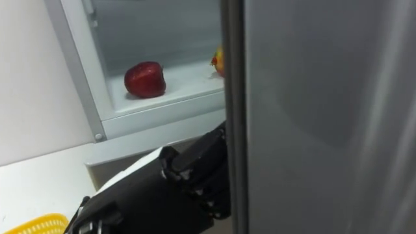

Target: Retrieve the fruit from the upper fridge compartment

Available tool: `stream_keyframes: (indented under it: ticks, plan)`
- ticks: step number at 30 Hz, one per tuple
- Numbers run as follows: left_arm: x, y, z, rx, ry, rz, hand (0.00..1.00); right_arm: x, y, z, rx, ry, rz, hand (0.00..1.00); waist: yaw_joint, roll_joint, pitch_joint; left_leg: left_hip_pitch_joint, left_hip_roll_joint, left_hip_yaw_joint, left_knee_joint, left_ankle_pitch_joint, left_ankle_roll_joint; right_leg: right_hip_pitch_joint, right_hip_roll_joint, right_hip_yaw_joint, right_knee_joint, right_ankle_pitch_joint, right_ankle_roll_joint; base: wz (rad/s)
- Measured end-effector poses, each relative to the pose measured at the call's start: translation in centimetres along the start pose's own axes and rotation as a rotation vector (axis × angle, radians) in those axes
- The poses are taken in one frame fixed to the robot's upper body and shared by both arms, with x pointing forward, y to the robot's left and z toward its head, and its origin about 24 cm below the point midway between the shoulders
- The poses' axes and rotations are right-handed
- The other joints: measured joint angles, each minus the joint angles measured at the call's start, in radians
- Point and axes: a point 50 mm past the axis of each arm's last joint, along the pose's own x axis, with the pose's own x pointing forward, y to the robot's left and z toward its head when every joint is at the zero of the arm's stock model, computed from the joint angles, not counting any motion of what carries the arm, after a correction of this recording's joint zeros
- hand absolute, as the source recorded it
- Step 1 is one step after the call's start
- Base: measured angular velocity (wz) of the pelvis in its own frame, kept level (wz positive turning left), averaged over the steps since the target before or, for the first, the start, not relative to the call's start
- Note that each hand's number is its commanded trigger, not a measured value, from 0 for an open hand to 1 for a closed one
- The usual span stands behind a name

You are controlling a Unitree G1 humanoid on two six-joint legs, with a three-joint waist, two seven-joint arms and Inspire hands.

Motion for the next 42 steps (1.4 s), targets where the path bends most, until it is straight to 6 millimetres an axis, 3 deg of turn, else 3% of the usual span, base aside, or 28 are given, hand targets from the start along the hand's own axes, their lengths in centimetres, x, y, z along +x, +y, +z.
stream_keyframes:
  ticks: [9, 18, 25, 34, 42]
  plan:
    - [0.4, 0.2, -0.1, 0.0, 0.002, -0.001, 0.0, -0.1, 0.1, -0.9, 0.029, 0.019, 0.0, 0.0, -0.01, 0.002, 0.0006, 0.008, 0.002, 0.024, -0.001, 0.0, 0.0, -0.001, 0.004, 0.022, 0.001, 0.003, 0.0, -0.07]
    - [1.1, 0.3, -0.3, -0.006, 0.005, -0.018, 0.0, -0.1, 0.1, -1.0, 0.038, 0.024, 0.002, 0.0, -0.043, 0.003, 0.0032, 0.007, 0.001, 0.045, -0.001, 0.0, 0.0, 0.0, 0.01, 0.041, -0.018, 0.009, 0.003, -0.05]
    - [2.6, 0.3, -0.6, -0.017, -0.015, -0.078, 0.0, -0.1, -0.3, -1.3, 0.046, 0.036, 0.001, 0.0, -0.065, 0.028, 0.01, 0.007, 0.002, 0.052, 0.0, 0.0, 0.0, -0.005, 0.015, 0.073, -0.028, 0.022, 0.007, -0.14]
    - [3.1, 0.4, -1.3, -0.099, -0.04, -0.072, 0.0, -0.2, -0.7, -1.4, 0.083, 0.036, 0.01, 0.0, -0.144, 0.038, 0.007, 0.011, 0.015, 0.056, -0.002, -0.004, -0.005, -0.005, 0.033, 0.109, -0.032, 0.032, -0.003, -0.15]
    - [3.5, 1.1, -1.6, -0.132, -0.047, -0.06, 0.0, -0.3, -1.4, -1.7, 0.142, 0.038, -0.004, 0.0, -0.178, 0.035, 0.0097, 0.008, 0.017, 0.082, -0.001, -0.004, -0.005, -0.024, 0.046, 0.132, -0.032, 0.036, -0.009, -0.1]
